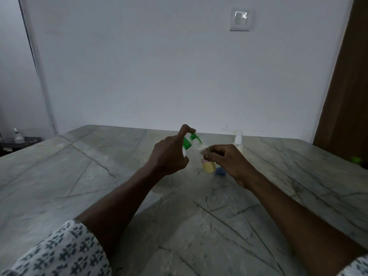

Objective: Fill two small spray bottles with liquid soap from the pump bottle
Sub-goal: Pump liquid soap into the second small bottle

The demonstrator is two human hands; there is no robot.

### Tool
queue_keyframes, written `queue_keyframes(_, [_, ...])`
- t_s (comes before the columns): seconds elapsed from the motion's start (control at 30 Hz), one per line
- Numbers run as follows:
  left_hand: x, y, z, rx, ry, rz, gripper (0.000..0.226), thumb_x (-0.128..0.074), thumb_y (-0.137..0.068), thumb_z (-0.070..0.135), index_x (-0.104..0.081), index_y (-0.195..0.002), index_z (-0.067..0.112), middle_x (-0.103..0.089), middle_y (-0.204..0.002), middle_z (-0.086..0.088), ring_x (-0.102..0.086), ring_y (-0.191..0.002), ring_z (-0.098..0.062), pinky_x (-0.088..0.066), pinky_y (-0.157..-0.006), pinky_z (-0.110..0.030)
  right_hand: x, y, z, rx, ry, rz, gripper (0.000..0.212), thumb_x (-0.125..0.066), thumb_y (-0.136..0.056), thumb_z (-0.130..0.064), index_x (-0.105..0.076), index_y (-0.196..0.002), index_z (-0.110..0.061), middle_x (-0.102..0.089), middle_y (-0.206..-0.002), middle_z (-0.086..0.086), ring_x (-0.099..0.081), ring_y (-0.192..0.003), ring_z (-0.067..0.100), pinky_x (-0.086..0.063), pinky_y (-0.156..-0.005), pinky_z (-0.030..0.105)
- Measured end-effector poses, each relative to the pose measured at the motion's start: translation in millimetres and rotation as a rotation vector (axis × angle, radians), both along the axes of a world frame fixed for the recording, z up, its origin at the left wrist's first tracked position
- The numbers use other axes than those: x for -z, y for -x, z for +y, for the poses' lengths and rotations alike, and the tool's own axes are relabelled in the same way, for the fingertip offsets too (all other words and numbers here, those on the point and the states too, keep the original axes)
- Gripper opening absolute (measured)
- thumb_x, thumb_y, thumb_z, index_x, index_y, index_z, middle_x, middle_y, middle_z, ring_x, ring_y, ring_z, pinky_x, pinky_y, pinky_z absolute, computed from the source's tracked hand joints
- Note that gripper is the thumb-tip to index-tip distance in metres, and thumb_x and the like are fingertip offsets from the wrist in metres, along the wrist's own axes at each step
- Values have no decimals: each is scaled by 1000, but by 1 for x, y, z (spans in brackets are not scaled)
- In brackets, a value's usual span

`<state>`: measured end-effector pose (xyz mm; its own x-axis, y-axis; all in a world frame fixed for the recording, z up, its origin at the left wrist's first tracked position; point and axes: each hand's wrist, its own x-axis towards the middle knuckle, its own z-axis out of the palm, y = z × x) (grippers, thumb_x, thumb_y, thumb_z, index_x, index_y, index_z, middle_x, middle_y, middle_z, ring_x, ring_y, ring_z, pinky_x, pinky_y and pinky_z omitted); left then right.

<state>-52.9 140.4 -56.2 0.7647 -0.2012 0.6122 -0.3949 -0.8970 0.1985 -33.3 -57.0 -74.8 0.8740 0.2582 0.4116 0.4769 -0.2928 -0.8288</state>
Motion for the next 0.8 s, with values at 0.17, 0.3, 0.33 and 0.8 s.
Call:
queue_keyframes(0.17, [0,-1,1,7,-1,1,79,-72,-74,18,-25,-134,37,-68,-100,-8,-61,-68,-20,-58,-61,-39,-1,-1,-1,-5,0,-3,21,-63,-91,-20,-72,-107,-10,-71,-93,-5,-64,-85,2,-47,-71,5])
queue_keyframes(0.3, [0,-1,0,-7,-15,4,77,-74,-74,19,-24,-130,37,-68,-100,-8,-63,-69,-22,-59,-62,-41,0,0,-1,-2,6,0,21,-63,-91,-23,-71,-107,-11,-70,-94,-5,-64,-88,4,-44,-73,6])
queue_keyframes(0.33, [0,-2,0,-13,-19,5,75,-74,-74,19,-25,-128,37,-69,-101,-8,-63,-70,-22,-59,-62,-41,1,0,-1,-3,12,1,22,-62,-91,-23,-72,-107,-11,-70,-94,-6,-64,-88,4,-44,-73,7])
queue_keyframes(0.8, [-1,0,0,6,-7,-1,79,-73,-75,17,-29,-138,32,-68,-102,-7,-59,-65,-17,-57,-60,-36,0,-1,0,12,3,-18,28,-64,-90,-22,-70,-112,-6,-70,-107,2,-65,-98,17,-46,-84,20])
